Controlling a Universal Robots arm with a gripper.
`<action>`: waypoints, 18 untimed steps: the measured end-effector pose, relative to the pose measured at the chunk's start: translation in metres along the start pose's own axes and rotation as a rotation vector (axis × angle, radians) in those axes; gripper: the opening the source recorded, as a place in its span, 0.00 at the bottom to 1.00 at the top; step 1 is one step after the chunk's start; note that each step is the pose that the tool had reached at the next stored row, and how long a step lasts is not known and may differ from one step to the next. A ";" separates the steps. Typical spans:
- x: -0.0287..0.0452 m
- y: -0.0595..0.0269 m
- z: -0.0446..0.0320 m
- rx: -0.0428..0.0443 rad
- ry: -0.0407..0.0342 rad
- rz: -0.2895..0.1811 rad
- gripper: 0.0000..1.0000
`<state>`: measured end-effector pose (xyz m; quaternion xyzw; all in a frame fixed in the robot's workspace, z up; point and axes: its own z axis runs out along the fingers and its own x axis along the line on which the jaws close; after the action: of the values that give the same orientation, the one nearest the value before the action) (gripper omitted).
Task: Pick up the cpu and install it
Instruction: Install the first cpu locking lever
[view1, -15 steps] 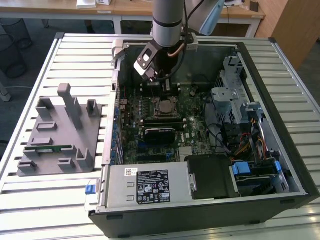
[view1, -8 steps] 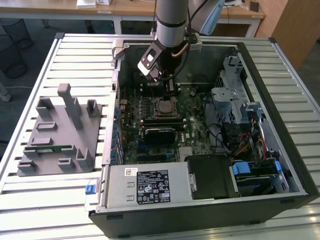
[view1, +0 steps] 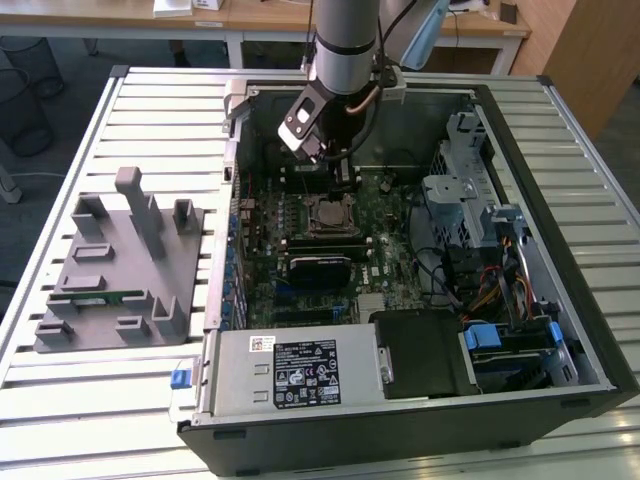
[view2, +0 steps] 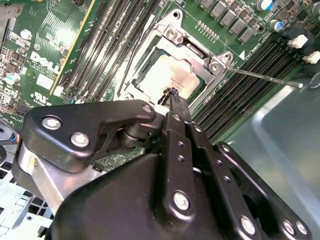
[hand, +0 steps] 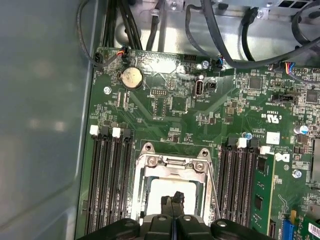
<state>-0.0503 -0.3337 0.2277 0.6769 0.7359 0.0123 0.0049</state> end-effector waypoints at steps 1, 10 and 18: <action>0.0000 0.0001 -0.0002 0.0001 0.0000 0.000 0.11; 0.0001 0.0004 -0.0144 0.0000 -0.0001 0.000 0.11; 0.0004 0.0010 -0.0382 0.0000 0.0000 0.000 0.11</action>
<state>-0.0503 -0.3337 0.2659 0.6769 0.7360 0.0123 0.0049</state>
